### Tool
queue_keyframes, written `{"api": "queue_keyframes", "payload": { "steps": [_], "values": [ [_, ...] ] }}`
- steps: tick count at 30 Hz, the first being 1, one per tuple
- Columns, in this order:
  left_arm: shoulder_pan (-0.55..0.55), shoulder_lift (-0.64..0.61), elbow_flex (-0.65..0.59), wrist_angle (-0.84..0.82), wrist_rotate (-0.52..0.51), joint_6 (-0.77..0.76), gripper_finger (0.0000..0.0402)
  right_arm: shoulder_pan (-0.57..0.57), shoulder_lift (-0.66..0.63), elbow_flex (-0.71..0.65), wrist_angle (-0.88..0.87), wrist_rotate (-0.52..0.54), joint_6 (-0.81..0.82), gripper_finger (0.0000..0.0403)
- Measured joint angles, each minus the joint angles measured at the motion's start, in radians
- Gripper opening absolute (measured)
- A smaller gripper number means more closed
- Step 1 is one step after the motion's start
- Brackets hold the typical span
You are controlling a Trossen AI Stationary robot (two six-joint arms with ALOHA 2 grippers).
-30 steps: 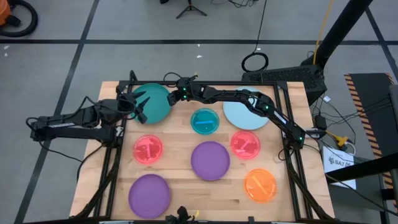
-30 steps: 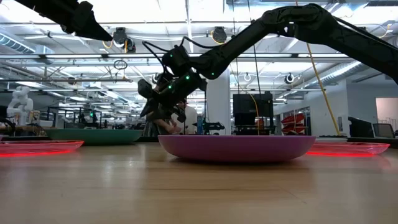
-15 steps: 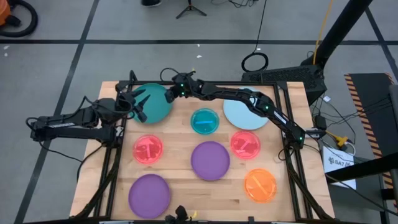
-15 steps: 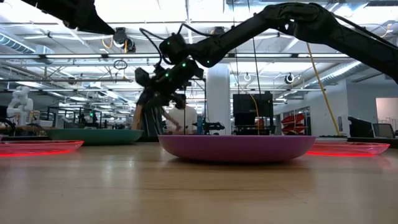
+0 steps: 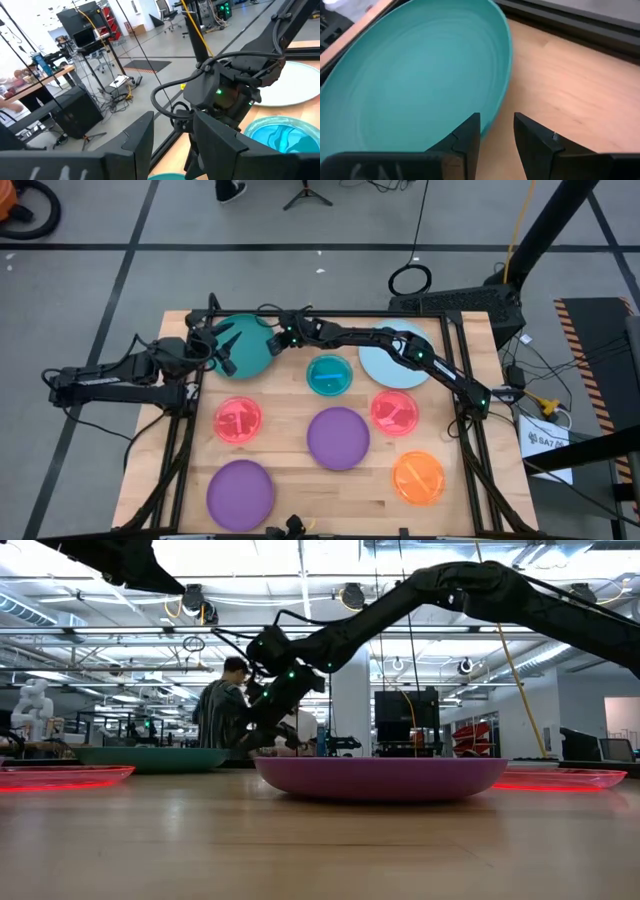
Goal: Stack plastic plates
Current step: Stack the green plate on top of the light blue plate
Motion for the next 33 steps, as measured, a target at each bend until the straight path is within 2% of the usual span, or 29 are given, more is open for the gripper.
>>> {"api": "queue_keyframes", "payload": {
  "steps": [15, 28, 33],
  "values": [
    [0.0, 0.0, 0.0, 0.0, 0.0, -0.01, 0.0147, 0.006, 0.0, 0.0, -0.001, -0.002, 0.007, 0.0114],
    [0.0, 0.001, 0.0, -0.008, 0.0, -0.014, 0.0147, 0.017, 0.049, -0.001, 0.072, -0.004, 0.021, 0.0113],
    [0.001, 0.001, 0.0, -0.011, 0.0, -0.019, 0.0147, 0.016, 0.048, -0.001, 0.07, -0.003, 0.023, 0.0082]
  ]
}}
